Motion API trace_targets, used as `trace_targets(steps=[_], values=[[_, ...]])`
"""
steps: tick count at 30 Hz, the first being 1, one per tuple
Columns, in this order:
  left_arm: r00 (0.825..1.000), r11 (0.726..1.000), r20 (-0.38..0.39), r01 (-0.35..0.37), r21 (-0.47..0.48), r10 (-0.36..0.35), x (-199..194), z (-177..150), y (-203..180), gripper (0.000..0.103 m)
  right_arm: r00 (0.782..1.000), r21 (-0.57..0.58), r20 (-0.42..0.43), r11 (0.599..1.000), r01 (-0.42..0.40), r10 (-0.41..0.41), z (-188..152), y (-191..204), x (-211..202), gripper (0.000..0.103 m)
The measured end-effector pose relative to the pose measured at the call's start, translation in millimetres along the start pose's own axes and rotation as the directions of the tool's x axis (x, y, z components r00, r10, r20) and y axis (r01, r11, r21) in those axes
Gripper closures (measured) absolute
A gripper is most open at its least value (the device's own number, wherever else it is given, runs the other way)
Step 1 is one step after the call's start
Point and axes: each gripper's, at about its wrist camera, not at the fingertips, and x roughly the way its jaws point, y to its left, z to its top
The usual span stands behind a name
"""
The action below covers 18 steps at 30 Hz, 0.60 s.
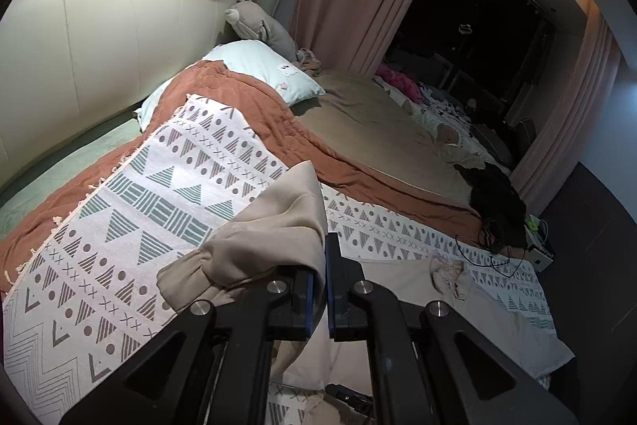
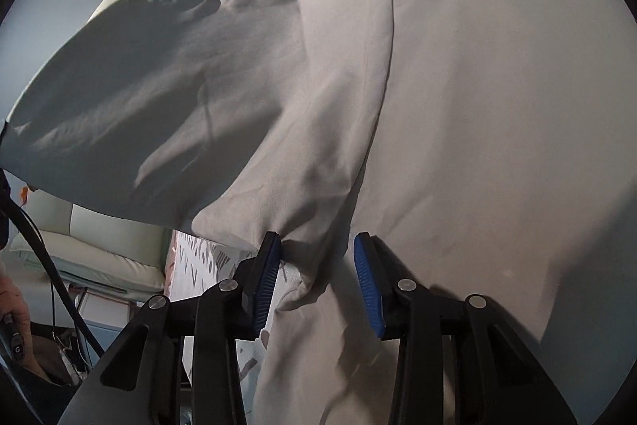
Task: Fold large clothes
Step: 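Lift the sleeve with the left tool and carry it across the jacket body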
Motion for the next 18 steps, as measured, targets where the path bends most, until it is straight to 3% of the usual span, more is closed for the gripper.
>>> trace_targets(steps=[7,11,14,18], values=[[0.997,0.997,-0.024,0.071,0.032,-0.070,-4,-7,-55,0.096,0.994,-0.024,0.097,0.998,0.060,-0.057,-2,11,-76,0.066],[0.991,0.992,-0.049,0.124,0.038,-0.122,0,-18,-88,0.096,0.982,-0.034,0.171,0.996,0.088,-0.081,-16,15,-119,0.038],[0.984,0.986,-0.078,0.166,0.035,-0.163,6,-30,-113,0.096,0.974,-0.051,0.209,0.994,0.100,-0.088,-29,13,-151,0.037],[0.972,0.977,-0.125,0.206,0.048,-0.199,17,-50,-146,0.096,0.963,0.007,0.261,0.997,0.071,-0.071,-53,-2,-188,0.037]])
